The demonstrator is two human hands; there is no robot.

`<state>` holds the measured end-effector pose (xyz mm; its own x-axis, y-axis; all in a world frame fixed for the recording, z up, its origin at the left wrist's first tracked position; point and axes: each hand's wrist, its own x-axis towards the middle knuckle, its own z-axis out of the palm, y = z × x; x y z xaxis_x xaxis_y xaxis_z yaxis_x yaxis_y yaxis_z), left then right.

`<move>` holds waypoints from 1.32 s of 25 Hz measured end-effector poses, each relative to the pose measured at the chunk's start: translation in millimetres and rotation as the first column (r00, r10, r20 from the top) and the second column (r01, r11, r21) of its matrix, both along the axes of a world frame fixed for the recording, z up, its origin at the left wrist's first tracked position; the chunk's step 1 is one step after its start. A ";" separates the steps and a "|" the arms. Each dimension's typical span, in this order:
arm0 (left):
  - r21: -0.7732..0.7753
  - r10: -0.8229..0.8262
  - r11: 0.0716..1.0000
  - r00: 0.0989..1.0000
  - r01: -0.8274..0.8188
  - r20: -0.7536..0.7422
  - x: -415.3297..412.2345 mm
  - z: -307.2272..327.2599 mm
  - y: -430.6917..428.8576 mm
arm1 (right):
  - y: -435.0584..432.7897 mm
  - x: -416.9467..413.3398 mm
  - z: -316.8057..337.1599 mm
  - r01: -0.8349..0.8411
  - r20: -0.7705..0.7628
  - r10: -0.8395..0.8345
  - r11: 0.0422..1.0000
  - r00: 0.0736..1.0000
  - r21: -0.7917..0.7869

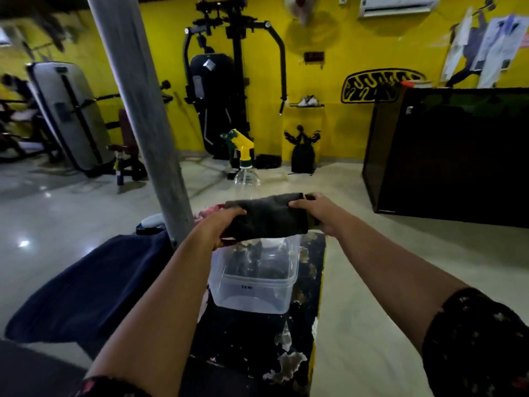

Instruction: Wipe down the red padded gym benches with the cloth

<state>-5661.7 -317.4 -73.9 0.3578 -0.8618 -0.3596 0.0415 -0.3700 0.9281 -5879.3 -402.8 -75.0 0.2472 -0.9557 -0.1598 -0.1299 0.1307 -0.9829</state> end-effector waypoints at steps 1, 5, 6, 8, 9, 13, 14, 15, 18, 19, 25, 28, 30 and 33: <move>0.041 -0.059 0.998 0.990 0.054 0.127 2.6 -2.6 -0.8 | -7.0 5.4 1.9 -0.045 -0.079 0.042 0.998 0.996 -0.037; 0.351 -0.233 0.927 0.938 0.134 0.256 -6.5 6.5 8.1 | -38.1 27.1 0.3 -0.291 -0.629 0.093 0.931 0.772 -0.220; 0.451 -0.315 0.876 0.909 0.168 0.274 -12.2 11.0 9.9 | -42.6 34.4 -1.4 -0.376 -0.718 0.103 0.898 0.688 -0.230; 0.635 -0.495 0.742 0.815 0.216 0.301 -21.7 10.9 8.4 | -46.9 49.8 -5.3 -0.512 -0.811 0.144 0.833 0.567 -0.210; 0.700 -0.560 0.681 0.769 0.216 0.307 -26.3 8.0 6.3 | -49.2 57.0 -8.0 -0.561 -0.840 0.157 0.804 0.520 -0.197; 0.809 -0.690 0.574 0.608 0.128 0.393 -33.0 -19.9 -3.8 | -54.3 78.8 -26.7 -0.721 -0.934 0.167 0.682 0.317 -0.122; 0.819 -0.708 0.570 0.547 0.068 0.447 -32.4 -25.0 -5.2 | -57.1 81.6 -33.7 -0.747 -0.948 0.155 0.655 0.279 -0.113; 0.809 -0.712 0.587 0.481 0.006 0.512 -30.9 -30.1 -6.7 | -59.0 83.3 -40.9 -0.749 -0.954 0.133 0.652 0.268 -0.119; 0.678 -0.646 0.735 0.287 -0.014 0.707 -25.9 -36.1 -13.8 | -61.4 86.7 -56.3 -0.697 -0.957 -0.008 0.684 0.288 -0.216; 0.617 -0.612 0.784 0.243 0.065 0.752 -23.5 -40.1 -18.9 | -62.8 87.9 -59.7 -0.704 -0.958 -0.003 0.678 0.288 -0.214; 0.752 -0.754 0.625 0.410 0.208 0.513 -25.5 -72.7 -37.9 | -64.0 92.9 -72.7 -0.741 -0.975 0.128 0.669 0.184 -0.052; 0.790 -0.771 0.592 0.396 0.159 0.498 -20.5 -77.9 -40.1 | -59.1 95.6 -83.9 -0.731 -0.976 0.148 0.682 0.161 -0.017; 0.804 -0.783 0.565 0.424 0.183 0.454 -17.5 -74.4 -41.8 | -53.9 90.4 -79.5 -0.753 -0.982 0.145 0.658 0.118 0.006; 0.779 -0.771 0.557 0.528 0.287 0.357 -14.6 -54.8 -34.9 | -50.8 78.4 -48.6 -0.771 -0.990 0.075 0.636 0.119 -0.044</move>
